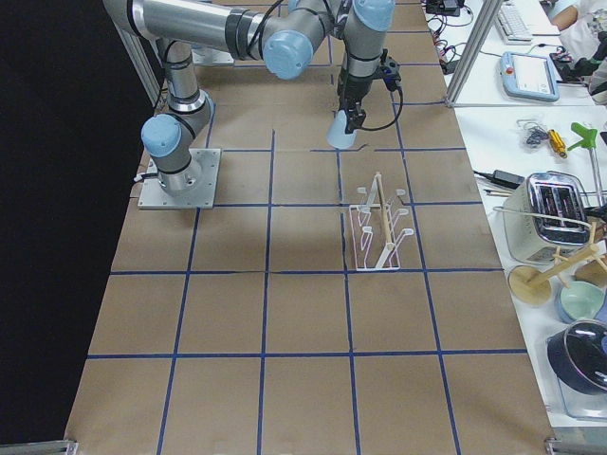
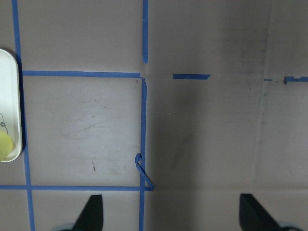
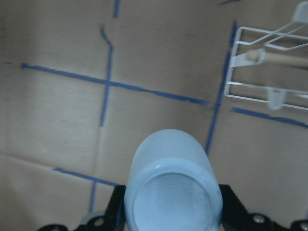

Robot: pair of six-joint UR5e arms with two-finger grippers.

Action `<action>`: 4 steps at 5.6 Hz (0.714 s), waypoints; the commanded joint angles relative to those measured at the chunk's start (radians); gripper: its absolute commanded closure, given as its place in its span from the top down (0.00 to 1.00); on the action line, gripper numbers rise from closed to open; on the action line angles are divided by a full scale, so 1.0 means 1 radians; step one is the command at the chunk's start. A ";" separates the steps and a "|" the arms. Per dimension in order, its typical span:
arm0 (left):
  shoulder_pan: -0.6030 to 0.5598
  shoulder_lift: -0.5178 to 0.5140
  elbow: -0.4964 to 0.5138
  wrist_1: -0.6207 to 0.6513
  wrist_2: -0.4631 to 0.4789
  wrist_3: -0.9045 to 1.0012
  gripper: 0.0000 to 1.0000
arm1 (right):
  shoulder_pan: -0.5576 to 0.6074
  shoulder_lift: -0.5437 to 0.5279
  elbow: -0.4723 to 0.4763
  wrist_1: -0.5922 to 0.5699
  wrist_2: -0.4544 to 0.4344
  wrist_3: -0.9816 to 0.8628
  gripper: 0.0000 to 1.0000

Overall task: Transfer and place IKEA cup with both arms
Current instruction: 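Lift the cup off the rack toward the left gripper while the left arm reaches forward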

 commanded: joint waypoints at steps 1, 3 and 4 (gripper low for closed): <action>0.009 0.005 0.019 -0.001 -0.126 -0.090 0.99 | 0.005 0.000 -0.003 0.379 0.400 -0.009 0.31; 0.044 0.009 0.004 0.000 -0.246 -0.051 0.99 | 0.065 0.028 0.109 0.614 0.719 -0.285 0.32; 0.111 0.013 -0.008 -0.001 -0.408 0.062 0.99 | 0.126 0.025 0.220 0.614 0.886 -0.447 0.32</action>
